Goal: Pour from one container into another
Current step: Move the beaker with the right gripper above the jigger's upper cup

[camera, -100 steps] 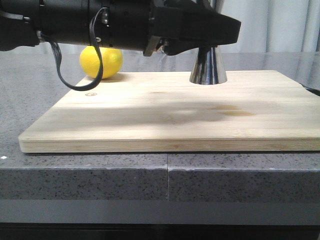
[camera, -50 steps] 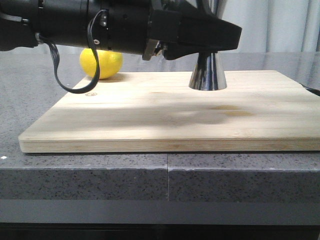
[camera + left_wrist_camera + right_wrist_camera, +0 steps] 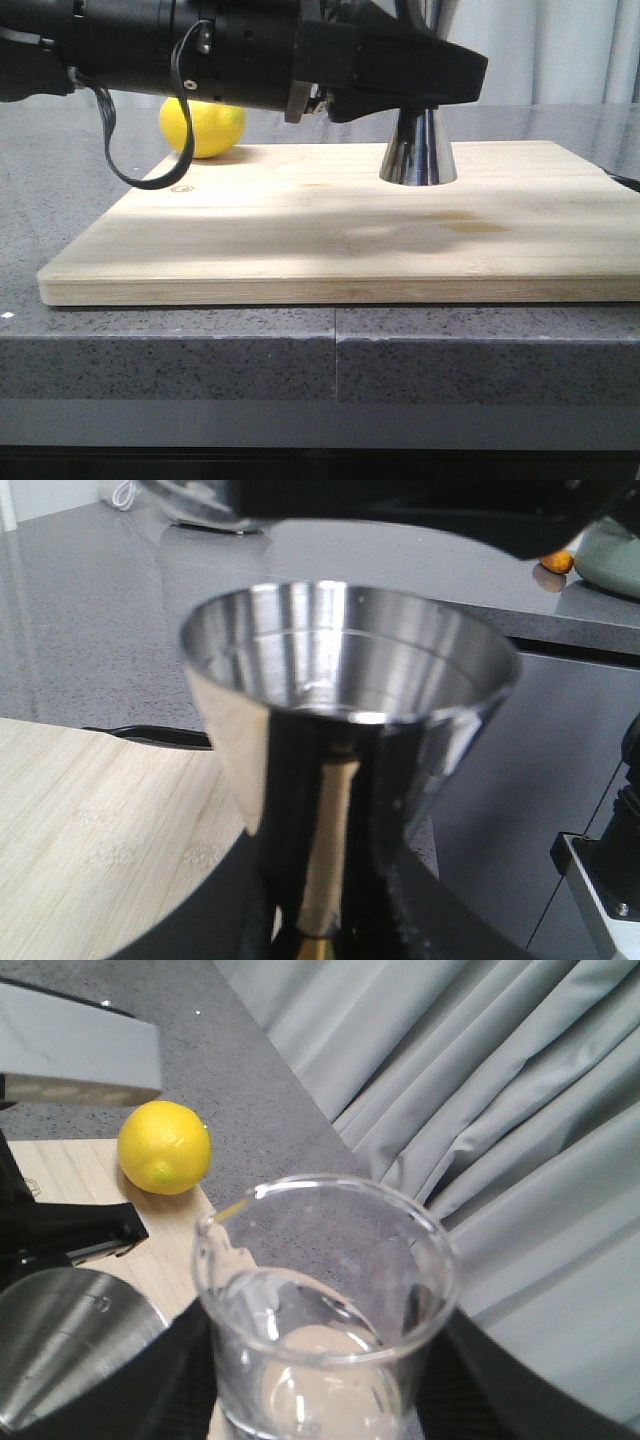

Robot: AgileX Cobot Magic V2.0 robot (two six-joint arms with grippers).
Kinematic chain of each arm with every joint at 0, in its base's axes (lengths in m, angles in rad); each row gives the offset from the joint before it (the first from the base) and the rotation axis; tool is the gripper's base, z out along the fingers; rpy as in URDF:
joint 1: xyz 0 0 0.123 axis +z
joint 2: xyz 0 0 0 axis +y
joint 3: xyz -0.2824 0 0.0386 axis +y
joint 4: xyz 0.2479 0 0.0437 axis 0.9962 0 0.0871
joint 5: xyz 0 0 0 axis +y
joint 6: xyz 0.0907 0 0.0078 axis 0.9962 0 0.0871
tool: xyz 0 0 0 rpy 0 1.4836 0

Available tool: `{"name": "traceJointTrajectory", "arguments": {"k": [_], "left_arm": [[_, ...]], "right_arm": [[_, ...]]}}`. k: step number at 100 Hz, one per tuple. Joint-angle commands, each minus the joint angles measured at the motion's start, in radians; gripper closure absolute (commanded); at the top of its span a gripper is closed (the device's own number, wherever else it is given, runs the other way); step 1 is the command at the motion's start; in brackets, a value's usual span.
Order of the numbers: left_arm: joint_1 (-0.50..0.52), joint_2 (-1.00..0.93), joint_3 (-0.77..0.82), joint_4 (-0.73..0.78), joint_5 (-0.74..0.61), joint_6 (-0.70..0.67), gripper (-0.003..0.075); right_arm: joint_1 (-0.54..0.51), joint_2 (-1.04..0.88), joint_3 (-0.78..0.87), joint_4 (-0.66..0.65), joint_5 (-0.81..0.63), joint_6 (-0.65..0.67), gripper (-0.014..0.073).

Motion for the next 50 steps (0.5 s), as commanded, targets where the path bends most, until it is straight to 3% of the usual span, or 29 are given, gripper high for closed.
{"name": "traceJointTrajectory", "arguments": {"k": [1,50], "left_arm": [[0.002,-0.054,-0.029,-0.037,-0.072,-0.015,0.0741],[0.002,-0.054,-0.029,-0.027,-0.074,-0.015,0.0741]], "right_arm": [[0.003,-0.023,-0.04,-0.034,-0.072,-0.009,0.0301],[0.003,-0.023,-0.04,-0.158,-0.078,-0.009,0.0301]]}}
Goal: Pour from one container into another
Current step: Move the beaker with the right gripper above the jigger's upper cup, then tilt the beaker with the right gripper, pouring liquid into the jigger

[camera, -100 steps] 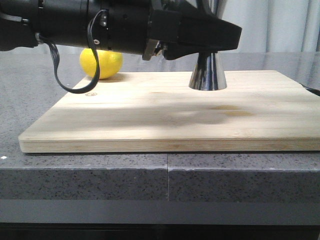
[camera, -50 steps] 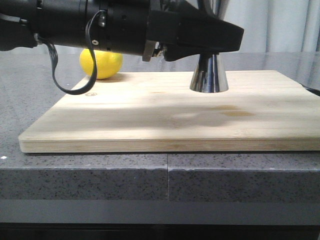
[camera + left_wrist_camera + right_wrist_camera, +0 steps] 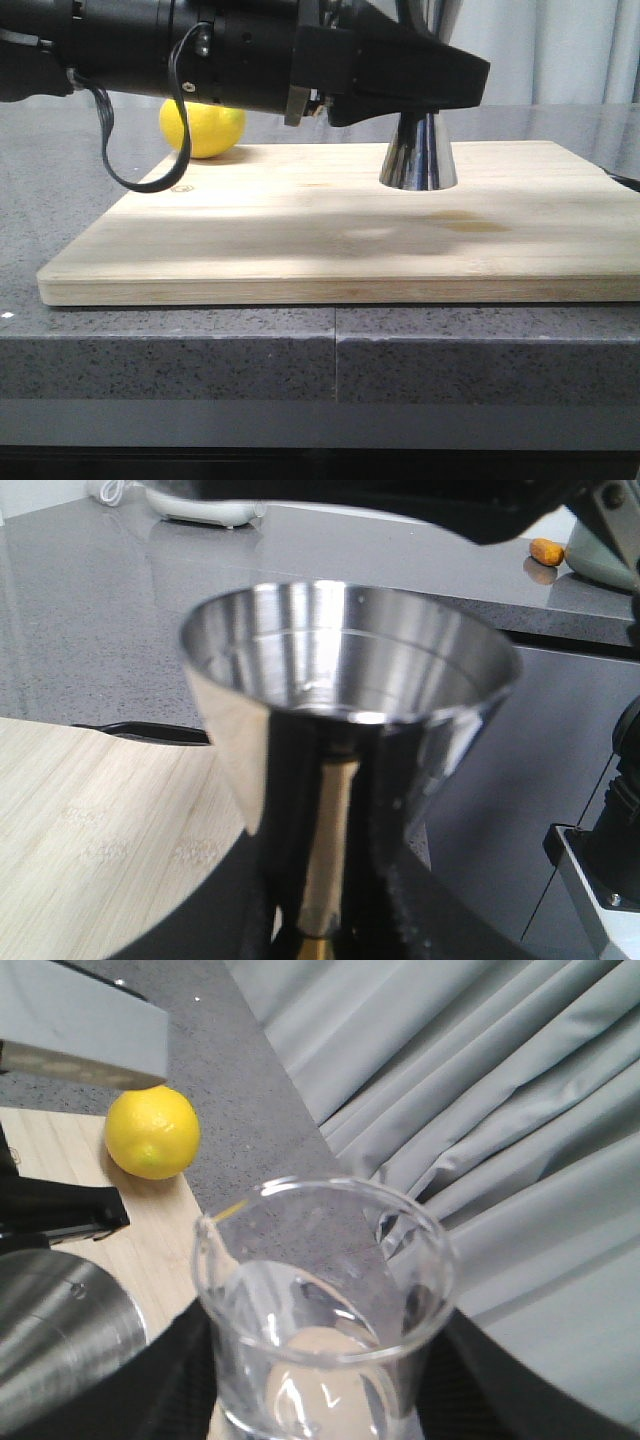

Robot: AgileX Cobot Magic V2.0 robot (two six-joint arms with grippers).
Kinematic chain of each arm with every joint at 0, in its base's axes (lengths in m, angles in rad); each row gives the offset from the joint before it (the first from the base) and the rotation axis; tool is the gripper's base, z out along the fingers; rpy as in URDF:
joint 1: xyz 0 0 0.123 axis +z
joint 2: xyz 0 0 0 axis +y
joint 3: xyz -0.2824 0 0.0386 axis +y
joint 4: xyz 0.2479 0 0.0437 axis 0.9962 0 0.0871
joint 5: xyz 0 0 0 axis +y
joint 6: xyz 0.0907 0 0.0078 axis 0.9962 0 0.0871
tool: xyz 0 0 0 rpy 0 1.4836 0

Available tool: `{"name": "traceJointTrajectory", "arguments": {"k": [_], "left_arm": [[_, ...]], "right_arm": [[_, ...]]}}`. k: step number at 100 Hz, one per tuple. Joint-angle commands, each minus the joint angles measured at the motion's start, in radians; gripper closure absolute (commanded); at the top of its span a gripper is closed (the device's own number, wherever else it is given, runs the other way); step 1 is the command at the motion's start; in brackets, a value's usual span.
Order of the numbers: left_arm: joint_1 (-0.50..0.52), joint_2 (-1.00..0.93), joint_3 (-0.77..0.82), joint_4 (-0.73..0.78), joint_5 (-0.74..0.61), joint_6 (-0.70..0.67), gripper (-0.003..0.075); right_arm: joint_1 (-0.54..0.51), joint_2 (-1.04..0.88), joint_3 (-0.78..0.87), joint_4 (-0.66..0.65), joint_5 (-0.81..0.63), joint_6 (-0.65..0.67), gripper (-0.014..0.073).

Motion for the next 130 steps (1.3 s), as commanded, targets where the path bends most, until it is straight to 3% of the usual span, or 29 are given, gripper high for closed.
{"name": "traceJointTrajectory", "arguments": {"k": [1,130], "left_arm": [[0.002,-0.054,-0.029,-0.042,-0.07,-0.012,0.0741],[0.002,-0.054,-0.029,-0.042,-0.07,-0.012,0.0741]], "right_arm": [[0.003,-0.023,-0.04,-0.042,-0.072,-0.009,0.0301],[0.003,-0.023,-0.04,-0.319,-0.08,-0.009,0.0301]]}}
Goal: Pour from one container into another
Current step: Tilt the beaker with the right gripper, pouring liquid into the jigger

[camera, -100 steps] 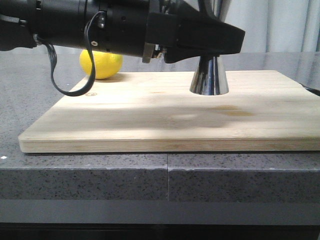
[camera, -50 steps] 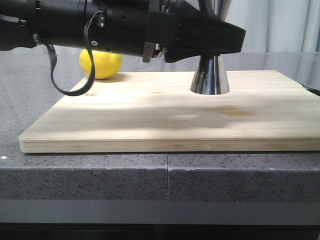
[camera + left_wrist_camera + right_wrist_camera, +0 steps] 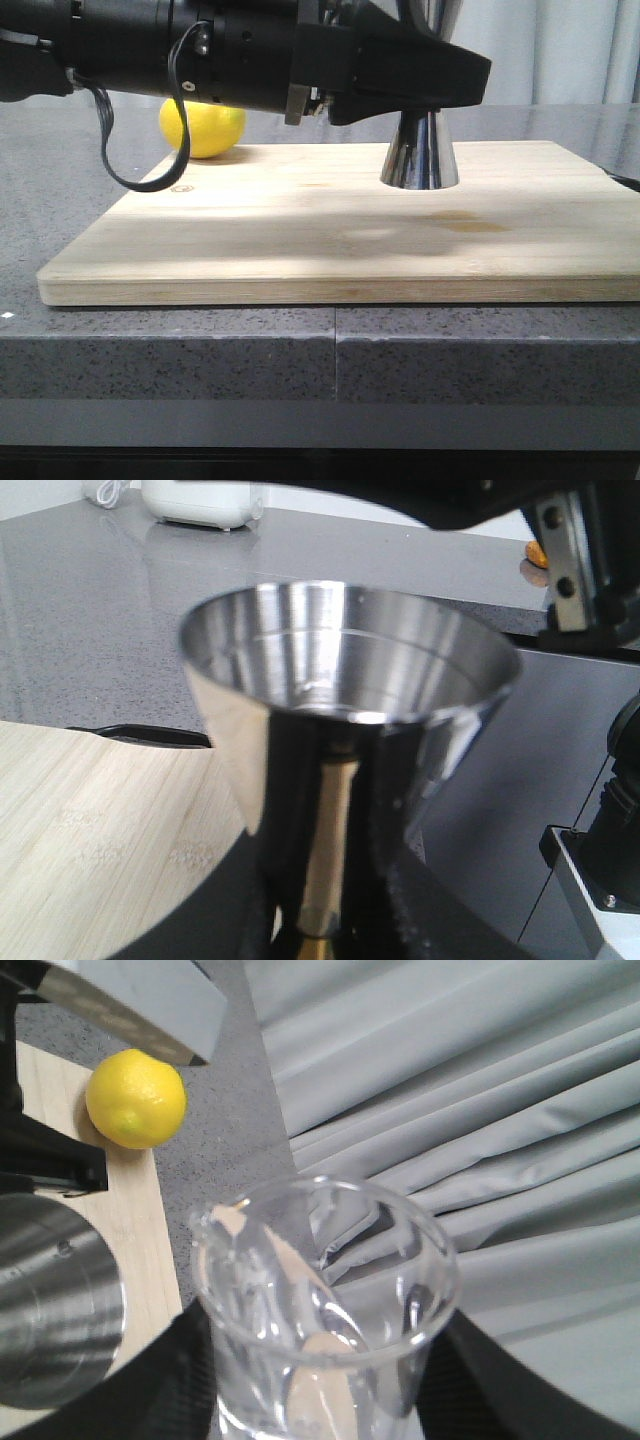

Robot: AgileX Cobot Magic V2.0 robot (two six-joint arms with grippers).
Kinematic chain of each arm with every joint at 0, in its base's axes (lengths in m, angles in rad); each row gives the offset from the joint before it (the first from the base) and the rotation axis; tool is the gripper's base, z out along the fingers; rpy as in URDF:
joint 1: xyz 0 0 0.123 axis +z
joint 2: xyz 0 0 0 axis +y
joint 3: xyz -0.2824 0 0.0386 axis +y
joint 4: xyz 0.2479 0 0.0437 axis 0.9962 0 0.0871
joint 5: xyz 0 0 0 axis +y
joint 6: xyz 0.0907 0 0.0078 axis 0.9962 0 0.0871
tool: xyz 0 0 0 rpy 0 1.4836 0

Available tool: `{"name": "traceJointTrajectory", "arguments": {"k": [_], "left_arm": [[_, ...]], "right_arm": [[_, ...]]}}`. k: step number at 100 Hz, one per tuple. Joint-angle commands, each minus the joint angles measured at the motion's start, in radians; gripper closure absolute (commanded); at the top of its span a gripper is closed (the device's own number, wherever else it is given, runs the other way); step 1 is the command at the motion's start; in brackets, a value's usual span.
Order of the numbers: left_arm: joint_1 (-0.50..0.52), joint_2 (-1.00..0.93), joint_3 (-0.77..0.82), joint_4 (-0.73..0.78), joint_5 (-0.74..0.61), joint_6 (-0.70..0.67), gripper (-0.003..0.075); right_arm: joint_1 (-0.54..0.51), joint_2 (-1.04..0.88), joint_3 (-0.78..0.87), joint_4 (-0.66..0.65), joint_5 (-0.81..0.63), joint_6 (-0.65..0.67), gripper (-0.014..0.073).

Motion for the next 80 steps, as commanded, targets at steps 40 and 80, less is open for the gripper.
{"name": "traceJointTrajectory", "arguments": {"k": [40,80], "left_arm": [[0.002,-0.054,-0.029,-0.044,-0.063,-0.012,0.0741],[0.002,-0.054,-0.029,-0.044,-0.063,-0.012,0.0741]], "right_arm": [[0.003,-0.023,-0.04,-0.074,-0.051,-0.008,0.0301],[0.003,-0.023,-0.04,-0.127,-0.041,-0.008,0.0301]]}}
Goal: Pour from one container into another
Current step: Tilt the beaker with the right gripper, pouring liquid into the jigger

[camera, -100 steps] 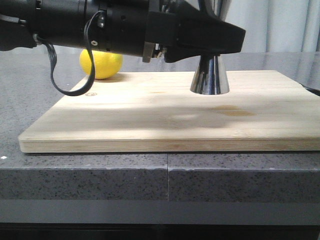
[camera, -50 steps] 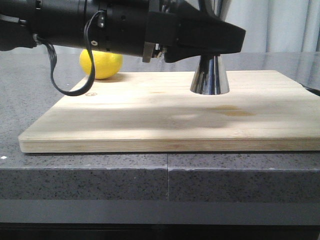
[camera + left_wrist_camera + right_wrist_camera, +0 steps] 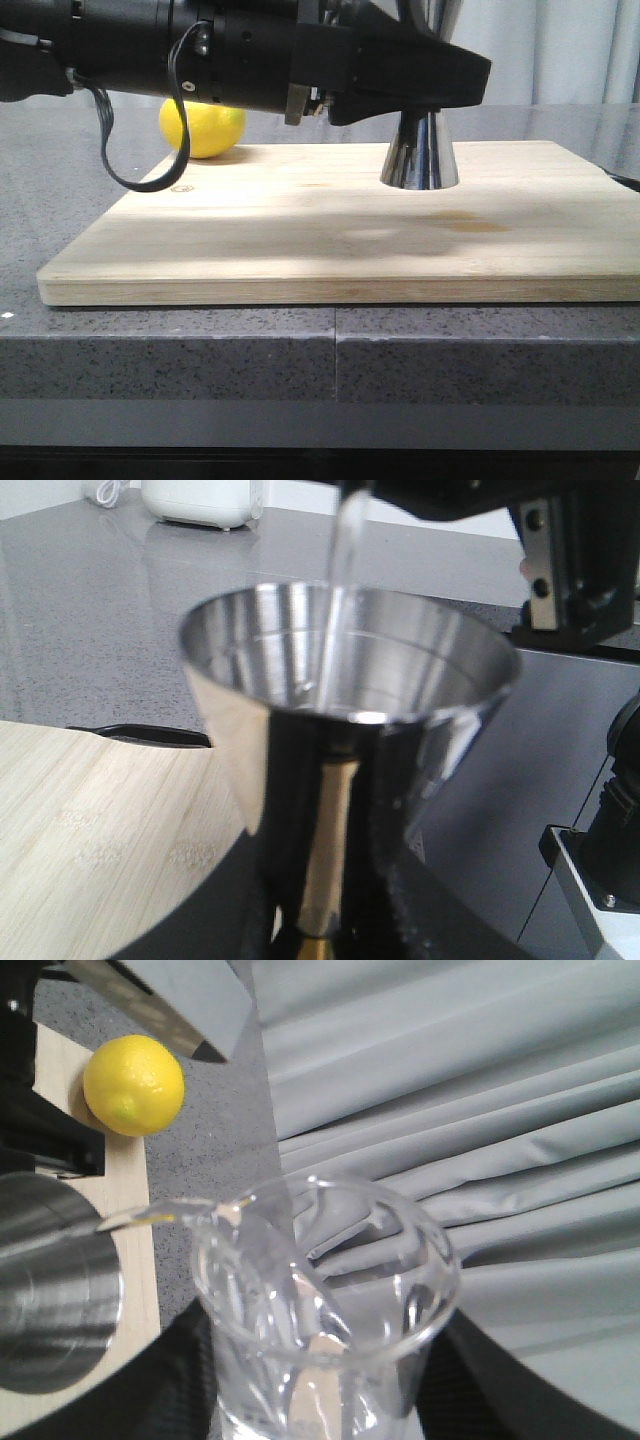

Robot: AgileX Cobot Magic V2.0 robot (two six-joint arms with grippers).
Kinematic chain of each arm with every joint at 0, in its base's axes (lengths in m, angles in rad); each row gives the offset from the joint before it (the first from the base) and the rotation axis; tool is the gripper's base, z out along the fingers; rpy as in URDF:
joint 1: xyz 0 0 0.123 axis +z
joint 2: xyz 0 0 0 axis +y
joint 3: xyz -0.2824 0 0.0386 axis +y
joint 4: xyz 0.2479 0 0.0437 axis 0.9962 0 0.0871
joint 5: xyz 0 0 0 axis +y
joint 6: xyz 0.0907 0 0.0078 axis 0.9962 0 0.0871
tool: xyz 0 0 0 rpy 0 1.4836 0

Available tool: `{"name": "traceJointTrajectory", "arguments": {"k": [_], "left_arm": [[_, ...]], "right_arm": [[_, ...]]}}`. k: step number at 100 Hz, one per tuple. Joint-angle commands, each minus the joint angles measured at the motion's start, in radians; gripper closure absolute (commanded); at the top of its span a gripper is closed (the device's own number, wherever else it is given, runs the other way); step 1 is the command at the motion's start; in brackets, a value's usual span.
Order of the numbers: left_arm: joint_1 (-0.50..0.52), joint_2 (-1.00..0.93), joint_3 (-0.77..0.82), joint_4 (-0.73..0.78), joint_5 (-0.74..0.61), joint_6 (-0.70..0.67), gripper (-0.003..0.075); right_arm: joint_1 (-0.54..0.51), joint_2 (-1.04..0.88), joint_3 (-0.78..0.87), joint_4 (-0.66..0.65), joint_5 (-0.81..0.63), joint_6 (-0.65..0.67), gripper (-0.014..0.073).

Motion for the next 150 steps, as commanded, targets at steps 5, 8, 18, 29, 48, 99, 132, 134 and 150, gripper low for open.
{"name": "traceJointTrajectory", "arguments": {"k": [5,8,18,29,48,99,132,134,150], "left_arm": [[0.002,-0.054,-0.029,-0.044,-0.063,-0.01,0.0741],[0.002,-0.054,-0.029,-0.044,-0.063,-0.01,0.0741],[0.002,-0.054,-0.029,-0.044,-0.063,-0.01,0.0741],[0.002,-0.054,-0.029,-0.044,-0.063,-0.01,0.0741],[0.002,-0.054,-0.029,-0.044,-0.063,-0.01,0.0741],[0.002,-0.054,-0.029,-0.044,-0.063,-0.01,0.0741],[0.002,-0.054,-0.029,-0.044,-0.063,-0.01,0.0741],[0.002,-0.054,-0.029,-0.044,-0.063,-0.01,0.0741],[0.002,-0.054,-0.029,-0.044,-0.063,-0.01,0.0741]], "right_arm": [[0.003,-0.023,-0.04,-0.026,-0.026,-0.008,0.0301],[0.003,-0.023,-0.04,-0.034,-0.024,-0.008,0.0301],[0.003,-0.023,-0.04,-0.047,-0.022,-0.008,0.0301],[0.003,-0.023,-0.04,-0.053,-0.02,-0.008,0.0301],[0.003,-0.023,-0.04,-0.088,-0.016,-0.008,0.0301],[0.003,-0.023,-0.04,-0.144,0.01,-0.008,0.0301],[0.003,-0.023,-0.04,-0.183,0.017,-0.008,0.0301],[0.003,-0.023,-0.04,-0.186,0.017,-0.008,0.0301],[0.003,-0.023,-0.04,-0.221,0.017,-0.008,0.0301]]}}
